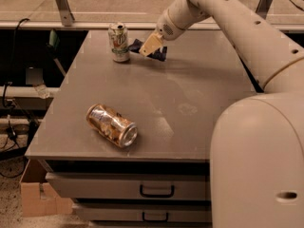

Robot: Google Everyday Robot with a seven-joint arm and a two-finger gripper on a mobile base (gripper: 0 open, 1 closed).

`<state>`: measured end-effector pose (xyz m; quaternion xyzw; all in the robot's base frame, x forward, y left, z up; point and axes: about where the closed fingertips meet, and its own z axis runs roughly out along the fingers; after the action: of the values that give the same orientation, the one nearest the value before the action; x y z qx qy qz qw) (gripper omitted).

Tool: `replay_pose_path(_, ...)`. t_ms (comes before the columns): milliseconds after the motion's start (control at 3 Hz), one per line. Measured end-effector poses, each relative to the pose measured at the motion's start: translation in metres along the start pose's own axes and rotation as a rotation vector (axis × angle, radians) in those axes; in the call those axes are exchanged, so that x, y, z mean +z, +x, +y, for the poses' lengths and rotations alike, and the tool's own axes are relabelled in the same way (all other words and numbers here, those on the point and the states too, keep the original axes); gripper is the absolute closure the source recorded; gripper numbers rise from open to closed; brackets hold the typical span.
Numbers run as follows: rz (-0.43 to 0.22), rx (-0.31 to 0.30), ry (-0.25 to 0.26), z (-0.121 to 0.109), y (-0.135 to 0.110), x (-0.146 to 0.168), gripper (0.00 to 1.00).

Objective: Move rxbar blueberry near 7up can

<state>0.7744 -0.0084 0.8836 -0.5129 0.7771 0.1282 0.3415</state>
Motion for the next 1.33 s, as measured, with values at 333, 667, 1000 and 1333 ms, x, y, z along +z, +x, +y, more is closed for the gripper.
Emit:
replay_pose_path(333, 0.008, 0.012, -0.001, -0.006, 0.004, 0.009, 0.36)
replay_pose_path(667, 0.008, 0.015, -0.009, -0.006, 0.006, 0.012, 0.13)
replay_pose_path(1000, -0.005, 0.018, -0.026, 0.002, 0.007, 0.007, 0.0)
replay_pose_path(1333, -0.051, 0.045, -0.025, 0.013, 0.011, -0.018, 0.0)
